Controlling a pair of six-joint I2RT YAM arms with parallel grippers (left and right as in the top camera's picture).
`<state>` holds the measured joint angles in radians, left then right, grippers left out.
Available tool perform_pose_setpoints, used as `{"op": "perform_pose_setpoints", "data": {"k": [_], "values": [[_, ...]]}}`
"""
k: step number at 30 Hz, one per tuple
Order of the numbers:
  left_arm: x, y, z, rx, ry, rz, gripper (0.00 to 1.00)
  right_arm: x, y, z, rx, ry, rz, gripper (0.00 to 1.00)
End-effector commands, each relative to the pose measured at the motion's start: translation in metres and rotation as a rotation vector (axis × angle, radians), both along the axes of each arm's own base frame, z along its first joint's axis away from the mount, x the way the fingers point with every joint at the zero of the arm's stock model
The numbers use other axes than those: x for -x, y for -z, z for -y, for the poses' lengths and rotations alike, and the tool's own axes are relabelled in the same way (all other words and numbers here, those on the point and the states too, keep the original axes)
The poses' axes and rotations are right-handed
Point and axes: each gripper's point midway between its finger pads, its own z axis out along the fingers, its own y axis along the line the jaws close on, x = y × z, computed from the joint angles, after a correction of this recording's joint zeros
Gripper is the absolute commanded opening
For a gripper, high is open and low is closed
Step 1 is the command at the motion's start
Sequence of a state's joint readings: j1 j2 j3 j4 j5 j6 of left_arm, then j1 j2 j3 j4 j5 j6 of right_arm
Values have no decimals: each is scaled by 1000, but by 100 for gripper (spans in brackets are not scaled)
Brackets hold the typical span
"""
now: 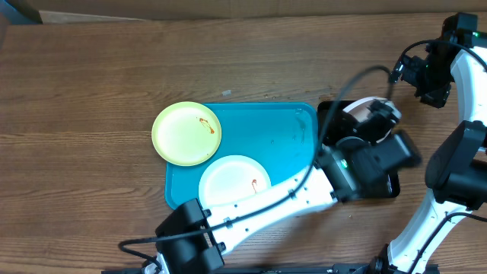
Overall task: Clean dirty plates on tray and stack at the side
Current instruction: 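Swing the held white plate left off the tray onto the table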
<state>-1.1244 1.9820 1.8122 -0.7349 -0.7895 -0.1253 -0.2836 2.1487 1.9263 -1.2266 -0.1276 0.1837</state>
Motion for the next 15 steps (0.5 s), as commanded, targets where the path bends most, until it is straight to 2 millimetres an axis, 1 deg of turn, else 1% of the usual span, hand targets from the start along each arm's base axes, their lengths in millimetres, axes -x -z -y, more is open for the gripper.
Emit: {"op": "perform_pose_setpoints", "data": {"k": [1, 4, 6, 8, 10, 12, 15], "values": [[-8, 25, 7, 254, -3, -277, 4, -5, -17, 2, 8, 5, 47, 100], [-25, 39, -8, 384, -19, -475, 4, -5, -17, 2, 8, 5, 47, 100], [-36, 43, -21, 472, -24, -590, 4, -5, -17, 2, 8, 5, 46, 100], [-50, 43, -39, 576, -22, -706, 4, -5, -17, 2, 8, 5, 47, 100], [-70, 37, -67, 697, -28, -802, 4, -5, -17, 2, 8, 5, 47, 100], [-90, 31, -102, 799, -60, -851, 5, -5, -17, 2, 8, 5, 47, 100], [-124, 32, -173, 892, -195, -845, 4, -5, -17, 2, 8, 5, 47, 100]]}}
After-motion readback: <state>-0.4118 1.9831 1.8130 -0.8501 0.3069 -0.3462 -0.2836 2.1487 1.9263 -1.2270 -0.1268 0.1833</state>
